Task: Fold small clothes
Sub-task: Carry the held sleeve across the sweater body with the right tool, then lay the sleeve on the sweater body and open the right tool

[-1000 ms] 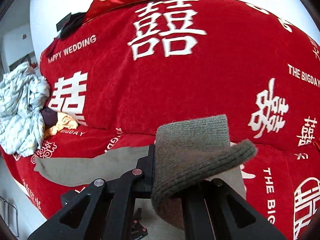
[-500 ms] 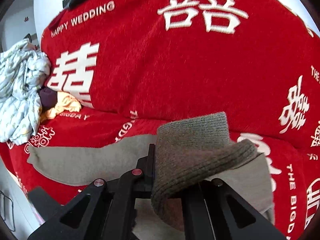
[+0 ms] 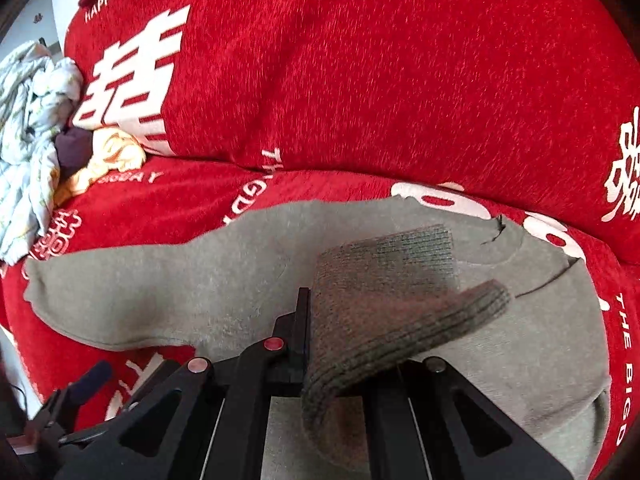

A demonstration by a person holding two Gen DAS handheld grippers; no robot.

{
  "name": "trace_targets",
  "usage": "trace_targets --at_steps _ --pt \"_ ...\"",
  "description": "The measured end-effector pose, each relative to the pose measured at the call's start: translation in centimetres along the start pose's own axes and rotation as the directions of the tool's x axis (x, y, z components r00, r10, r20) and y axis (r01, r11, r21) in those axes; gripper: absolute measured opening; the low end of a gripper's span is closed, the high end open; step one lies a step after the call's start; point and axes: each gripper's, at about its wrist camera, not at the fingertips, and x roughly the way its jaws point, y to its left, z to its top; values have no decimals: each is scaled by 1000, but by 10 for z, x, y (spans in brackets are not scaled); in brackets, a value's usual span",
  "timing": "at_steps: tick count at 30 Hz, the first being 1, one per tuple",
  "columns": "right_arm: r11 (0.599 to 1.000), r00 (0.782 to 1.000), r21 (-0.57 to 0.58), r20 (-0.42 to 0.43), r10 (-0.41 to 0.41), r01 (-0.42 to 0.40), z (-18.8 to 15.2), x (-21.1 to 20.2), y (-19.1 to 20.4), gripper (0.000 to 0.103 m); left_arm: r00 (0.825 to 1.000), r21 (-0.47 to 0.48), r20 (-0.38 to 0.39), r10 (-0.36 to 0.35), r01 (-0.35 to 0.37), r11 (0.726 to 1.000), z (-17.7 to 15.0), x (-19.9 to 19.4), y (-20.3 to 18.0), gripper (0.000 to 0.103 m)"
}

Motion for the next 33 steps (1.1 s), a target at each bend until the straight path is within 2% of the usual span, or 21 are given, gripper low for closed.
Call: trace_targets --at_steps 2,6,8,9,10,12,14,16,20,22,23,25,27,28,31,33 --pt "1000 1000 1 -26 8 -8 -2 9 1 5 1000 6 -3 16 -16 1000 1 2 0 101" --pt "993 986 20 -115 122 -120 -6 19 -4 13 1000 -50 -8 -21 20 999 7 3 14 101" --pt "986 980 38 -112 164 -160 -8 13 -7 23 1000 -93 8 -17 17 996 10 0 24 101" --pt "981 975 40 -105 196 -192 -9 7 -9 36 1000 -108 12 -23 24 994 10 -1 28 101" --pt "975 971 38 -94 222 -219 -9 0 -11 56 999 -119 12 -33 34 992 10 -1 29 101" --pt "967 966 32 -41 255 -254 -10 -20 -17 74 998 -139 9 -57 58 989 10 0 31 101" --pt "954 955 31 0 298 -298 -8 -38 -24 74 998 -137 13 -64 65 988 10 -1 29 101" --pt "955 955 33 18 296 -296 -6 -52 -32 74 998 -122 19 -63 65 990 9 -1 24 101" --pt "982 982 12 13 187 -187 -19 -64 -61 75 994 -82 31 -103 105 991 5 -5 12 101" --pt "998 998 -3 -11 66 -66 -34 -62 -87 75 991 -50 32 -130 131 990 3 -8 1 101" --pt "1000 999 -6 -21 -24 23 -48 -61 -107 75 988 -20 32 -148 149 989 0 -9 -8 101" --pt "987 987 -7 -20 -158 158 -68 -63 -137 75 984 53 26 -178 177 983 -7 -12 -29 101" --pt "955 954 -18 -25 -298 297 -90 -66 -171 75 980 157 10 -201 197 968 -18 -11 -58 101" --pt "941 940 -26 -31 -339 338 -98 -67 -186 75 979 204 3 -205 200 958 -23 -11 -71 101" --pt "908 907 -37 -45 -419 418 -117 -69 -220 75 979 306 -26 -200 198 931 -35 -1 -104 101" --pt "903 902 -24 -50 -429 428 -119 -69 -230 74 983 336 -52 -175 183 924 -40 9 -116 101"
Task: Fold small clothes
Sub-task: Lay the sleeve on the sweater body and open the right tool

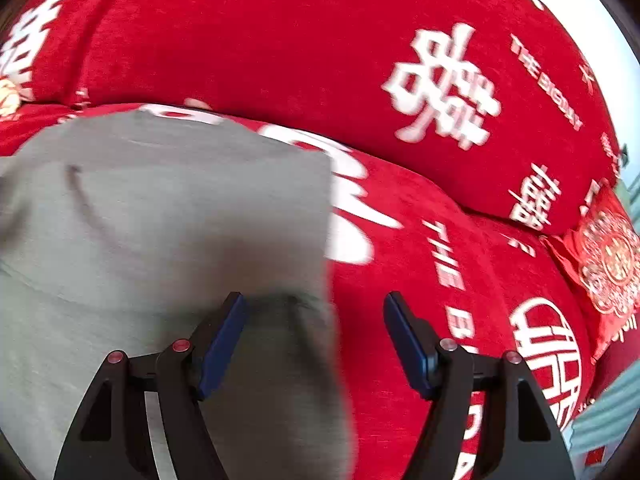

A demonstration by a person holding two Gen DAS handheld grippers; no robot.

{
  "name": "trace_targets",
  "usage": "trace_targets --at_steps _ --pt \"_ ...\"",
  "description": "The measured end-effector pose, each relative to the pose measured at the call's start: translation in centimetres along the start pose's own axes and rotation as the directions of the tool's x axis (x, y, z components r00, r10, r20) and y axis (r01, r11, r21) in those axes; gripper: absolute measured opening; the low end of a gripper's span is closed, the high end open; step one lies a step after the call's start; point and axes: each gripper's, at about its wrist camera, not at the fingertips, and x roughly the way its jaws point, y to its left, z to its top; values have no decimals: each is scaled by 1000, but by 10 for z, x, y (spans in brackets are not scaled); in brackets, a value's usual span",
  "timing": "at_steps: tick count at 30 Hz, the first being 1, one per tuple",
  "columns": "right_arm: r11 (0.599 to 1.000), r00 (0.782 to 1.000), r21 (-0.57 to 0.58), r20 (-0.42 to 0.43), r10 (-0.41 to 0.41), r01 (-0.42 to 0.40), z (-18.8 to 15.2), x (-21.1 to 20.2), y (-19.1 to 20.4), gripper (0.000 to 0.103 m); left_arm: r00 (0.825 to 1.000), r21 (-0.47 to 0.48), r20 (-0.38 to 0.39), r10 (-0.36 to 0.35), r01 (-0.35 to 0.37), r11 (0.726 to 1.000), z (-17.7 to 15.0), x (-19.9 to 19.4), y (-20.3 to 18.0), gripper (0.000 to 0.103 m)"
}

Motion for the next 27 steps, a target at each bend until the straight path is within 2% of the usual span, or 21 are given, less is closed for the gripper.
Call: trace_targets --at_steps 3,5,8,9,10,12,14,18,20,22,23,26,27 --pt "1000 1000 6 -21 12 -12 -3 13 -6 75 999 9 -32 16 -16 1000 2 9 -2 101" --pt "1000 1000 -4 -2 24 -24 -3 19 -7 74 1000 6 -29 11 -10 1000 2 9 -1 101" --pt "998 1000 59 12 29 -30 0 27 -17 74 999 20 -29 36 -35 999 3 12 -5 101" --pt "996 1000 92 15 12 -14 2 31 -27 74 999 29 -29 41 -40 999 2 13 -6 101" --pt "989 1000 148 10 29 -30 1 35 -38 76 999 37 -27 46 -45 998 2 14 -8 101" --pt "944 989 307 -32 141 -125 -6 52 -68 77 999 48 -18 52 -51 998 1 13 -11 101" --pt "905 971 371 -29 236 -209 -16 60 -82 77 999 42 0 50 -50 998 2 10 -10 101" --pt "911 967 336 -6 254 -237 -18 40 -86 78 997 32 -49 60 -58 998 3 20 -6 101" --pt "931 983 315 62 172 -183 -14 15 -88 78 996 56 -49 81 -78 995 1 21 -10 101" --pt "939 981 293 123 150 -180 -8 0 -84 79 994 70 -49 96 -92 993 0 21 -12 101" --pt "935 973 281 140 184 -217 -2 -2 -78 79 994 76 -49 101 -97 992 -1 22 -13 101" --pt "910 931 203 130 341 -361 17 9 -42 79 993 78 -51 103 -99 992 -1 22 -12 101" --pt "908 924 176 121 363 -379 27 10 -28 79 993 82 -52 107 -102 991 -2 22 -13 101"
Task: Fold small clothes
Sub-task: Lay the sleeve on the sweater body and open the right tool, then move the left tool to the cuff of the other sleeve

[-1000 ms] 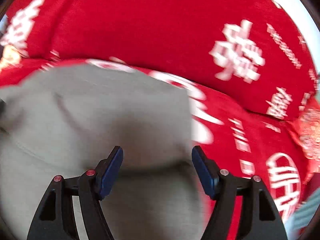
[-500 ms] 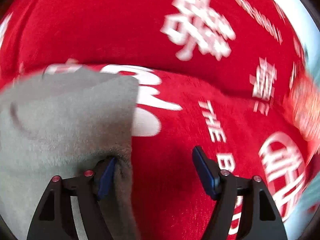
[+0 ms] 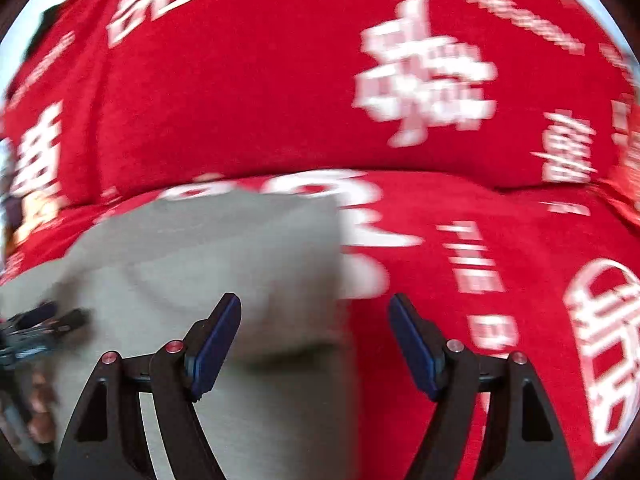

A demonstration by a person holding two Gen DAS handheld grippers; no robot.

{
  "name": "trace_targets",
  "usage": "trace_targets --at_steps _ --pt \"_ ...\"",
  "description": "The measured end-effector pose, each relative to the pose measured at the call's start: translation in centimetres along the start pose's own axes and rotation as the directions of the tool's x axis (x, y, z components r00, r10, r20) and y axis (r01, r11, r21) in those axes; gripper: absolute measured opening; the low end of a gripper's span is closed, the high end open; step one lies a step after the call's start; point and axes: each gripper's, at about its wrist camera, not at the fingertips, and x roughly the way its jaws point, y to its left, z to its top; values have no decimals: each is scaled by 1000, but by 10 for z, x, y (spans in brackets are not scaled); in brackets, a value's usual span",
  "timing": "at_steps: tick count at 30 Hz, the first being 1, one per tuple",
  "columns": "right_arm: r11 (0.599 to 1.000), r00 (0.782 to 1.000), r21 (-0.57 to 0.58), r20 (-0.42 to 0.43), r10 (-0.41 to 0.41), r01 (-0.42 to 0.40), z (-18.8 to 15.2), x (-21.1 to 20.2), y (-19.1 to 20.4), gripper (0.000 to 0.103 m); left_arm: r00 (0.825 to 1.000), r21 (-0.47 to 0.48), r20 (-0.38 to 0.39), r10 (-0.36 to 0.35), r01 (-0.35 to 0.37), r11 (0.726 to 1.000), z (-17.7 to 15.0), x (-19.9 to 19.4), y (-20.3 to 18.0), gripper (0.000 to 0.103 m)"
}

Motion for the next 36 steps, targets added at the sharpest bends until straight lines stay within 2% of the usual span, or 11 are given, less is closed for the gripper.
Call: trace_targets --at_steps 2,5,8,10,12,14,18,22,23,24,36 --pt "998 998 -58 -56 1 -5 7 23 24 79 1000 15 -5 17 -17 1000 -1 1 -3 101" --pt "993 988 -89 -128 -92 81 10 57 33 79 999 44 -11 48 -48 998 -2 3 -8 101" --pt "988 980 -13 -123 -154 154 29 64 10 81 999 48 -13 52 -52 998 -3 5 -8 102" --pt "983 974 60 -156 -164 175 40 70 -5 89 998 50 -13 58 -57 997 -3 5 -8 102" --pt "978 975 139 -176 -134 159 43 69 -14 91 998 53 -12 64 -63 997 -4 6 -9 102" --pt "969 967 119 -165 -194 215 47 55 0 90 998 50 -10 61 -60 997 -4 6 -8 102" --pt "992 991 17 -58 -120 121 46 15 63 90 998 51 -3 62 -62 997 -5 6 -7 102" --pt "991 986 -118 -146 -82 65 25 32 109 90 998 51 4 63 -63 997 -6 6 -7 102" --pt "988 989 -127 -108 -105 91 20 31 114 91 998 49 2 64 -64 997 -6 6 -8 102" --pt "988 990 -116 -79 -113 104 18 31 115 92 998 49 2 68 -68 996 -6 6 -8 102" --pt "991 992 -86 -62 -107 101 15 33 109 93 995 42 -32 95 -93 995 -3 9 -9 102"
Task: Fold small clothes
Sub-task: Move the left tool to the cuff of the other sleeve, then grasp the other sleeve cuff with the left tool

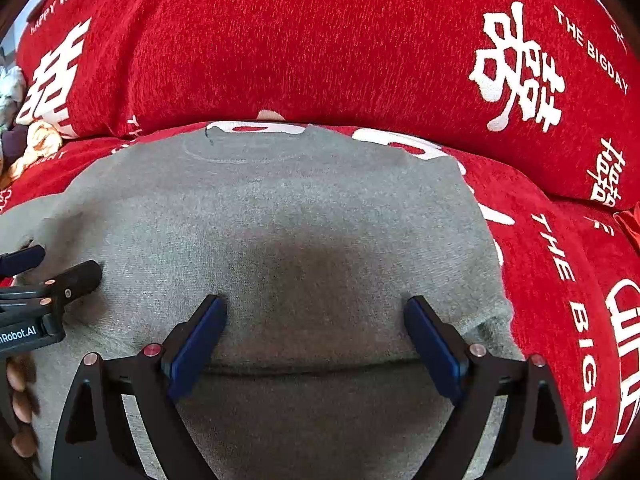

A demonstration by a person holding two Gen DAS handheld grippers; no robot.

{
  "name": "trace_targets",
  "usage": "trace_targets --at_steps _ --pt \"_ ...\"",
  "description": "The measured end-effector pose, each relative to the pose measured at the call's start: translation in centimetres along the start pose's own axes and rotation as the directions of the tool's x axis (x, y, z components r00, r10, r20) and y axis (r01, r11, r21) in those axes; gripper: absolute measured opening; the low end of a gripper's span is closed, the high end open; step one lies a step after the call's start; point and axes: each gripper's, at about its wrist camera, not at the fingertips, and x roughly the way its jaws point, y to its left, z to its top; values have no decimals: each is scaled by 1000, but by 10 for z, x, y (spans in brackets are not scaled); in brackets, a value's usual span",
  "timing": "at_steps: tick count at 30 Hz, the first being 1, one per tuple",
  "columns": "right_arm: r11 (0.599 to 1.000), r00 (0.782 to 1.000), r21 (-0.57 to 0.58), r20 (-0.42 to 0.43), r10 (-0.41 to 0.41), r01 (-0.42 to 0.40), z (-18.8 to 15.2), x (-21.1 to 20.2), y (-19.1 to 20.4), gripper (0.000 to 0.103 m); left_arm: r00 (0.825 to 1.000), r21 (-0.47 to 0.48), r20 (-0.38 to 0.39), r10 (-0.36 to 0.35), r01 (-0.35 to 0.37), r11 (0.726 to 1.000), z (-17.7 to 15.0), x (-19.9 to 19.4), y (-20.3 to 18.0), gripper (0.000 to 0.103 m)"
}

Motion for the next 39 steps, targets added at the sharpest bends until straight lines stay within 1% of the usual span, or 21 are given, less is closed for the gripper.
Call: trace_targets --at_steps 3,4,6,9,12,14,16,17,19,20,23,24,25,26,28,29,30,32,35,37,39 --pt "1000 1000 1 -2 -1 1 -1 -3 1 93 1000 -7 12 23 -23 1000 -3 -10 6 102" --pt "1000 1000 1 -2 -1 1 -1 -3 1 93 998 -17 30 51 -51 999 -5 -17 11 102" --pt "1000 1000 3 -2 2 -2 -1 -4 1 93 988 -46 78 132 -129 991 -9 -36 28 102" --pt "1000 1000 3 -3 3 -3 -1 -4 1 93 964 -107 148 223 -208 972 -12 -68 70 102" --pt "1000 1000 1 -4 0 0 0 -4 1 93 923 -193 187 335 -300 934 -18 -91 124 102" --pt "1000 1000 -6 -9 -4 4 0 -4 1 93 916 -228 168 363 -322 919 -24 -95 157 102" --pt "1000 1000 -15 -14 -10 10 2 -6 2 93 920 -270 140 367 -321 908 -32 -94 193 102" --pt "1000 1000 -13 -14 -7 7 4 -9 2 93 933 -303 116 341 -294 907 -38 -92 217 102" --pt "999 999 -6 5 32 -32 6 -18 6 93 952 -354 72 297 -254 900 -45 -85 248 102" --pt "999 999 -12 21 48 -48 8 -24 10 93 961 -403 39 274 -236 884 -51 -81 272 102" --pt "995 996 -70 61 72 -68 14 -37 30 93 972 -500 -18 233 -210 840 -66 -65 319 102" --pt "992 994 -97 70 82 -75 16 -41 40 93 975 -524 -29 222 -204 827 -69 -60 326 102" --pt "989 993 -121 76 94 -85 19 -43 48 93 978 -563 -46 205 -195 803 -73 -51 341 102" --pt "985 991 -147 79 105 -93 20 -44 57 93 978 -583 -61 197 -195 788 -75 -44 349 102" --pt "973 988 -202 83 127 -108 22 -46 77 93 962 -567 -55 267 -250 785 -70 -42 353 102" --pt "969 987 -218 84 135 -114 22 -47 84 93 954 -557 -82 289 -284 780 -67 -38 356 102" --pt "963 986 -240 85 145 -121 22 -48 92 93 950 -551 -102 295 -301 778 -64 -33 358 102" --pt "955 984 -268 84 158 -130 21 -48 104 93 938 -544 -108 329 -332 771 -60 -29 357 102" --pt "944 982 -297 75 171 -142 20 -47 119 93 933 -569 -93 348 -337 750 -58 -26 362 102" --pt "940 981 -304 72 182 -152 21 -47 124 93 928 -564 -94 362 -349 749 -53 -23 366 102" --pt "938 979 -307 73 191 -160 23 -48 128 93 919 -567 -90 383 -363 739 -48 -21 368 102"
